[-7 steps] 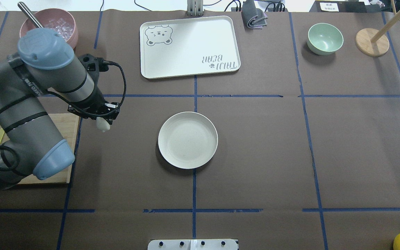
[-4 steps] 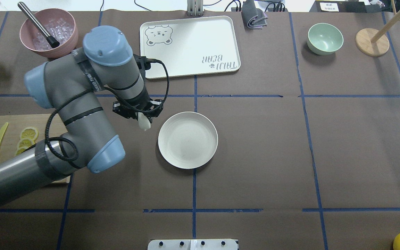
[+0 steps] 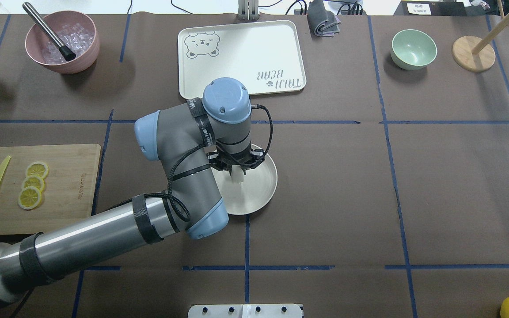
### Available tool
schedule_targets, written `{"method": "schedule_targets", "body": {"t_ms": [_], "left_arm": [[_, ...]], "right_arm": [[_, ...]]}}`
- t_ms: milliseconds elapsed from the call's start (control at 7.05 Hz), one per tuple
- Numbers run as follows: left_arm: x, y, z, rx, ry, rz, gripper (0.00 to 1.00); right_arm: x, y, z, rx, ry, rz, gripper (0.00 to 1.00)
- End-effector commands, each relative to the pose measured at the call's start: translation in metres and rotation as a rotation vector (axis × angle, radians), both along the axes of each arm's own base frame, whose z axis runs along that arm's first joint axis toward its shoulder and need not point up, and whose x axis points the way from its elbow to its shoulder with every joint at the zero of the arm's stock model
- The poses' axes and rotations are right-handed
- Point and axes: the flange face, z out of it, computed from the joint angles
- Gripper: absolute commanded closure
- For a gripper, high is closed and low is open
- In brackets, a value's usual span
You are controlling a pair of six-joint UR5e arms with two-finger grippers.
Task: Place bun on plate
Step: 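Carry the bun with the left gripper over the white plate and lower it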
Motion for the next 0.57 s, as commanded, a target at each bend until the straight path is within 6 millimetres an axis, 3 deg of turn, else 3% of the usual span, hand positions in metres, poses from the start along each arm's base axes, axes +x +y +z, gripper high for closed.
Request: {"method": "schedule_targets", "body": {"t_ms": [0,425], "left_arm": [[0.0153,0.0069,-0.0006,-0.003,0.003,0.01,0.57],[0.0178,0.011,-0.0001,0.001,0.003,0.019,0.25]], "right_arm": [[-0.0006,0.0004,-0.0001,-0.001,-0.009,0.0,0.0],[-0.0008,0.0004,-0.0002,-0.001,-0.01,0.0,0.0]]}}
